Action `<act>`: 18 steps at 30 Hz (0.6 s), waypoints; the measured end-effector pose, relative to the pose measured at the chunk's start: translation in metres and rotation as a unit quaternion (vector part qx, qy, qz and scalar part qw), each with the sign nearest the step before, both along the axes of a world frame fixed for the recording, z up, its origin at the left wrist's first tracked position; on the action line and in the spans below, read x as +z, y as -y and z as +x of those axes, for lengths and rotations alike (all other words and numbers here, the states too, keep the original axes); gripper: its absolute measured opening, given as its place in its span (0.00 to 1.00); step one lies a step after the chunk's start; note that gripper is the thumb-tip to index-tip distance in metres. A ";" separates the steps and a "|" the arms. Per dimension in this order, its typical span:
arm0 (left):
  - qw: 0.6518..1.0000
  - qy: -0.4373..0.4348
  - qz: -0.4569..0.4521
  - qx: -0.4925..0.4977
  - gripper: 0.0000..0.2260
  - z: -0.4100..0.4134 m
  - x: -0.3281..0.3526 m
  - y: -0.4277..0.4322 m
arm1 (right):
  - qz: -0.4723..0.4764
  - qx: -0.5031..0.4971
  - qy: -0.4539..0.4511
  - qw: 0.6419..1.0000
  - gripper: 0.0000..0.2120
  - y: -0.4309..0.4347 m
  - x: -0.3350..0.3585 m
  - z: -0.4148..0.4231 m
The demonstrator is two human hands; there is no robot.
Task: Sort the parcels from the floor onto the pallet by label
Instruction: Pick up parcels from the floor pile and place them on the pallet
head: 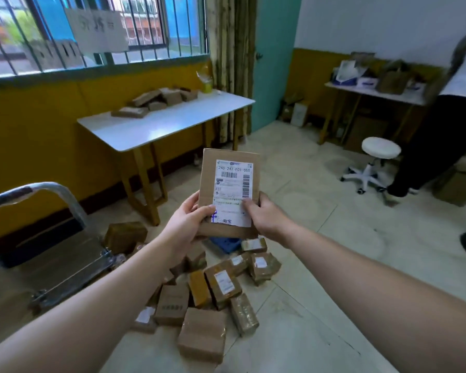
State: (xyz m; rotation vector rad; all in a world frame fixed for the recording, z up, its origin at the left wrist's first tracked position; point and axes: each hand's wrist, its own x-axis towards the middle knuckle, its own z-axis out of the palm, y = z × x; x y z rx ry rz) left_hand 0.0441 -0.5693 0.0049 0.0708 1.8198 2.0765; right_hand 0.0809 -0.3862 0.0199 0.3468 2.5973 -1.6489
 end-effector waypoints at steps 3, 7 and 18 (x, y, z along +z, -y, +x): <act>1.000 0.000 0.007 -0.003 0.24 -0.037 0.003 -0.028 | 0.010 -0.017 -0.013 1.000 0.19 -0.026 0.009 -0.030; 0.999 0.013 0.024 -0.033 0.24 -0.089 0.007 -0.076 | 0.024 -0.050 -0.028 0.998 0.17 -0.070 0.021 -0.068; 0.996 0.017 -0.015 -0.084 0.26 -0.183 0.013 -0.215 | 0.026 -0.090 -0.004 0.996 0.18 -0.210 0.021 -0.150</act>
